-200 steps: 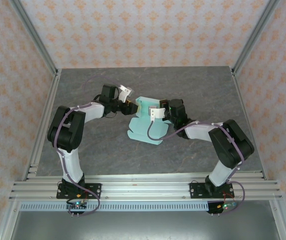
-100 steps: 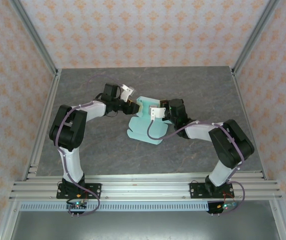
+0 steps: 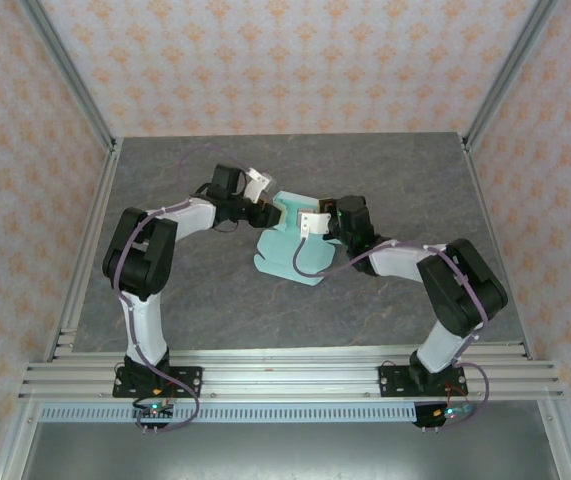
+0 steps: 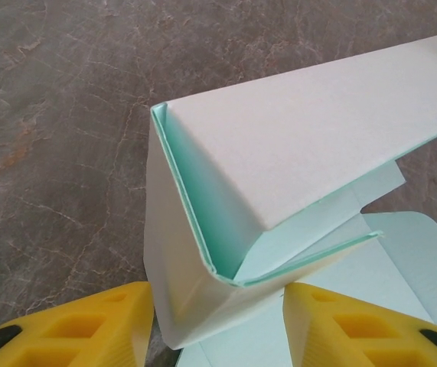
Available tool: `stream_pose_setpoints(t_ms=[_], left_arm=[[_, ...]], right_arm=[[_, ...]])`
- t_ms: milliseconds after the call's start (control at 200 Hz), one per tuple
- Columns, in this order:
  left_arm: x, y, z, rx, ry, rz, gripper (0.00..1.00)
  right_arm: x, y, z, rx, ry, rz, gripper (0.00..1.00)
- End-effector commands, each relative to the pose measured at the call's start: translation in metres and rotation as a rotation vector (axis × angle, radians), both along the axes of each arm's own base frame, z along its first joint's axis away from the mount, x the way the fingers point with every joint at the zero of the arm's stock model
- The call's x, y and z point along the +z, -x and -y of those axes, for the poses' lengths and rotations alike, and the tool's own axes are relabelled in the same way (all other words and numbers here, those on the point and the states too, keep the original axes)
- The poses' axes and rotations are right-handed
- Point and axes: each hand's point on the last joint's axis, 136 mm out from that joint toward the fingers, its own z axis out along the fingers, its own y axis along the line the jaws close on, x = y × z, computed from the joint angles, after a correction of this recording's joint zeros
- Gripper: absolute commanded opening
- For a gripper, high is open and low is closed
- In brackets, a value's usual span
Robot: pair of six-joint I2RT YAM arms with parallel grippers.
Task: Fold the paper box
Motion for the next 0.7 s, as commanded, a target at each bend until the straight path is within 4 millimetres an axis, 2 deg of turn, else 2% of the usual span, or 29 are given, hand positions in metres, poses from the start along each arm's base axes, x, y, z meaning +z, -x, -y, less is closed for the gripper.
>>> stream_pose_setpoints(t_ms=[0, 385, 696], left_arm=[[-0.005, -0.004, -0.002, 0.024, -0.073, 0.017, 0.48], [-0.003, -0.011, -0.003, 0.054, -0.096, 0.067, 0.49], [0.003, -0.015, -0.003, 0.045, -0.109, 0.065, 0.59]], right_arm=[[-0.013, 0.007, -0.013, 0.066, 0.007, -0.051, 0.0], [-0.015, 0.008, -0.013, 0.07, 0.022, -0.05, 0.0], [-0.018, 0.009, -0.013, 0.072, 0.032, -0.055, 0.0]])
